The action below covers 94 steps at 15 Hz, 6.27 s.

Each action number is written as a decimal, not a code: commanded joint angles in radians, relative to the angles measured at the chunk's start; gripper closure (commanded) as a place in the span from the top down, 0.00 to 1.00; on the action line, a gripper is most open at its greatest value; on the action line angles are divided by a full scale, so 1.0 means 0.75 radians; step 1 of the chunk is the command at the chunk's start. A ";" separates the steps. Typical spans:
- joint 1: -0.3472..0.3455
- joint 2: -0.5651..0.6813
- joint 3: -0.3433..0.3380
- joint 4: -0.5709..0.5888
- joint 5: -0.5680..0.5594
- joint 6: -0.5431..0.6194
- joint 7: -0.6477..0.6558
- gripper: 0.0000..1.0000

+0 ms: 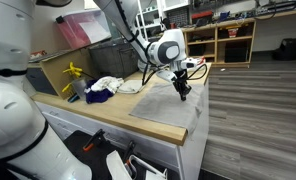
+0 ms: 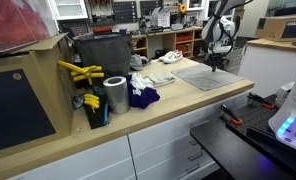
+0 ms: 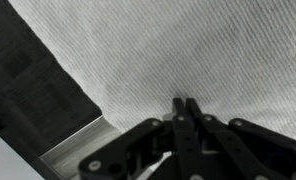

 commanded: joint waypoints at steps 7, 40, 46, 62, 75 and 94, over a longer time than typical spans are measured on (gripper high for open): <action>0.050 0.024 -0.023 -0.053 -0.051 0.064 0.044 0.00; 0.060 -0.138 0.153 -0.079 0.170 -0.241 -0.040 0.47; 0.021 -0.196 0.135 0.032 0.033 -0.373 -0.162 0.93; -0.217 0.106 0.083 0.512 -0.107 -1.002 -0.641 1.00; -0.348 0.326 0.145 0.753 -0.129 -1.259 -0.972 1.00; -0.364 0.575 0.165 1.073 -0.153 -1.343 -0.968 0.28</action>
